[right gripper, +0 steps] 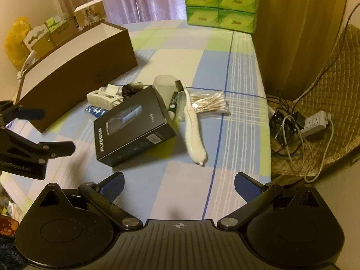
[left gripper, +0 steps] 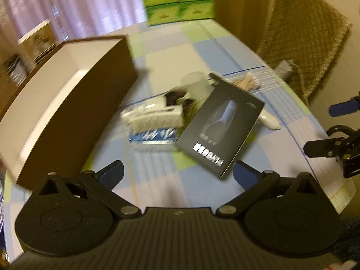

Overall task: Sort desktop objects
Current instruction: 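Grasp the black FLYCO box with the left tool while the right tool reaches toward the white toothbrush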

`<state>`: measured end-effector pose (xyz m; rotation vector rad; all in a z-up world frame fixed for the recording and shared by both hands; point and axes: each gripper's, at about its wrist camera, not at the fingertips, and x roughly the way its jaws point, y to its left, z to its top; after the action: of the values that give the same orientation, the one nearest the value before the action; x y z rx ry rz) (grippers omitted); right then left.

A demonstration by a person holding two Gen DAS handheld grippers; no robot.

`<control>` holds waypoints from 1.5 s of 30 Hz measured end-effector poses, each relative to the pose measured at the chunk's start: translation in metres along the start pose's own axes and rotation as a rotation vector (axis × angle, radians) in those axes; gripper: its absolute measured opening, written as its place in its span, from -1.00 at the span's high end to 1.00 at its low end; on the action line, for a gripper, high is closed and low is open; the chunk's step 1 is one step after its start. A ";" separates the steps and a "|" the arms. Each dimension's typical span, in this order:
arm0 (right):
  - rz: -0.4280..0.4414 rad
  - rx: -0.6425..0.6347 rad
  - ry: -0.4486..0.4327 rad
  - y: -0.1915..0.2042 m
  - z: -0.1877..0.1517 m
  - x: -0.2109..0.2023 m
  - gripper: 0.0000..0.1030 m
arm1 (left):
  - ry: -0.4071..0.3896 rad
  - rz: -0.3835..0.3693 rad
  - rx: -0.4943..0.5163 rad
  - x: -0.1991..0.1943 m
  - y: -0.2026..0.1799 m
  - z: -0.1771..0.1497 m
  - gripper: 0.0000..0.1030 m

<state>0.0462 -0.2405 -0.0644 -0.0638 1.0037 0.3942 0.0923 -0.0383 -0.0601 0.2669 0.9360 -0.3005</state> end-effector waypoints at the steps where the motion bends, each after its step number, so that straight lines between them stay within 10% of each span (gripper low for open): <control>1: -0.004 0.005 -0.002 -0.002 0.000 0.002 -0.97 | 0.000 -0.017 0.018 0.005 -0.001 0.003 -0.98; 25: -0.133 0.221 0.056 -0.042 -0.009 0.021 -0.96 | 0.062 -0.299 0.416 0.089 -0.032 0.042 -0.98; 31: -0.150 0.254 0.056 -0.045 -0.013 0.019 -0.96 | 0.046 -0.301 0.425 0.100 -0.041 0.046 -0.53; 45: -0.117 0.215 0.024 -0.040 -0.008 0.021 -0.96 | -0.034 -0.244 0.249 0.060 -0.018 0.045 -0.51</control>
<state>0.0636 -0.2733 -0.0909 0.0664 1.0558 0.1777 0.1528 -0.0793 -0.0855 0.3752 0.8982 -0.6465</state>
